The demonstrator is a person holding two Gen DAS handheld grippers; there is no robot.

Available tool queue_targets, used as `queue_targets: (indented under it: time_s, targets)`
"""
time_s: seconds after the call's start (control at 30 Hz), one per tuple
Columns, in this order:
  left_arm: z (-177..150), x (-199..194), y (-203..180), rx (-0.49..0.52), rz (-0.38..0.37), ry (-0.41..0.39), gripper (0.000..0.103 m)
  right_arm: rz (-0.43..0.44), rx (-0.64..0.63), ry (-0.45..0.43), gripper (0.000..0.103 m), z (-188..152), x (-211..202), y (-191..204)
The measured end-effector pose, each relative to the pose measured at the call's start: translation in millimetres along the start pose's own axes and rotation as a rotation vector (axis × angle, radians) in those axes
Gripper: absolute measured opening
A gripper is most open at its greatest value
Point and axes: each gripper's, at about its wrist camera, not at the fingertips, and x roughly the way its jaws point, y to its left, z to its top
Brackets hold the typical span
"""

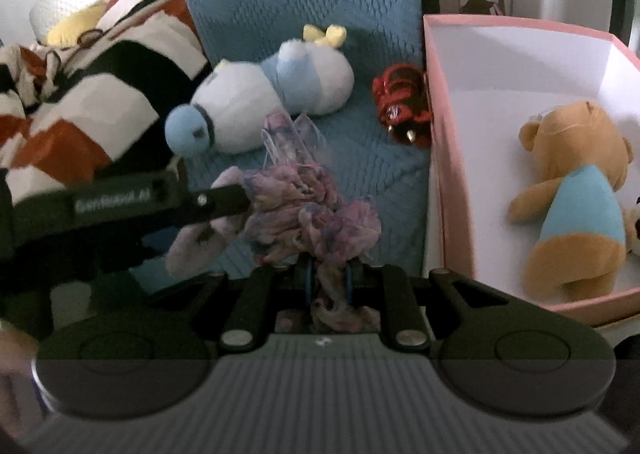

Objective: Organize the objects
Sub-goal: 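Carry the pink plush with the left tool while the right tool carries the scrunchie over the pink box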

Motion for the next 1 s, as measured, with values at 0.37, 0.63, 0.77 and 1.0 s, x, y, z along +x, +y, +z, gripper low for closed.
queue_targets:
  time_s: [0.37,0.63,0.77,1.0]
  targets:
    - [25.8,-22.2,-52.9,0.077,0.001,0.017,0.049,0.064,-0.002,-0.036,0.018,36.3,-41.3,-10.7]
    - [42.2,-32.2,-93.1,0.120,-0.043,0.001,0.046,0.063,-0.013,-0.108,0.018,60.7,-72.8,-21.8]
    - [48.3,-31.2,-114.5,0.168,-0.059,0.002,0.045,0.059,-0.001,-0.140,0.018,70.2,-84.8,-33.5]
    - [55.6,-27.1,-146.1,0.197,-0.093,-0.013,0.045,0.027,0.006,-0.189,0.018,85.4,-102.8,-53.9]
